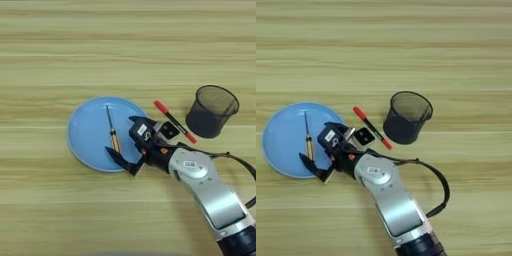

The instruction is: Move the objects on the table

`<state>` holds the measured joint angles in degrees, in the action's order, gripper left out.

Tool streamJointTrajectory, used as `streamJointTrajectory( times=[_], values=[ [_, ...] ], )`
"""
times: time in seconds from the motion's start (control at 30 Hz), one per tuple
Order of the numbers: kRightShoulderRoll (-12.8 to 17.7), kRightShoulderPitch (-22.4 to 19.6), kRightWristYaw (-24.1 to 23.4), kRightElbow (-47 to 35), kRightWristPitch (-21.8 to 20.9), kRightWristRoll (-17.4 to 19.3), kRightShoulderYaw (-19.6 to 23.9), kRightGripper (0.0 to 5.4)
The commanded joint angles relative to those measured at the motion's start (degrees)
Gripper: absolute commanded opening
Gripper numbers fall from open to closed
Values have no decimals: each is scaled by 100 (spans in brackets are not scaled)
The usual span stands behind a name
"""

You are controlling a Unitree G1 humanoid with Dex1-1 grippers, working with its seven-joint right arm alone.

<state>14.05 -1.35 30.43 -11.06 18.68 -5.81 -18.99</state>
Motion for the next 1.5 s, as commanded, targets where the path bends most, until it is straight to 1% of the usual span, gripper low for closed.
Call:
streamJointTrajectory(
  times=[0.03,0.13,0.43,0.63,0.77,0.8,0.93,1.2,1.5],
  values=[
    [-5,-295,-73,-194,-116,-30,-5,536],
    [-34,-333,-57,-39,-114,-45,-44,536],
    [-183,-636,-101,955,-134,128,172,536],
    [-202,-663,-85,1032,-158,163,193,536],
    [-210,-665,-76,1077,-176,160,179,501],
    [-208,-668,-73,1095,-183,157,178,481],
    [-199,-676,-71,1086,-161,134,169,440],
    [-181,-673,-60,1036,-133,116,147,368],
    [-171,-653,-78,963,-144,114,152,269]
  ],
)
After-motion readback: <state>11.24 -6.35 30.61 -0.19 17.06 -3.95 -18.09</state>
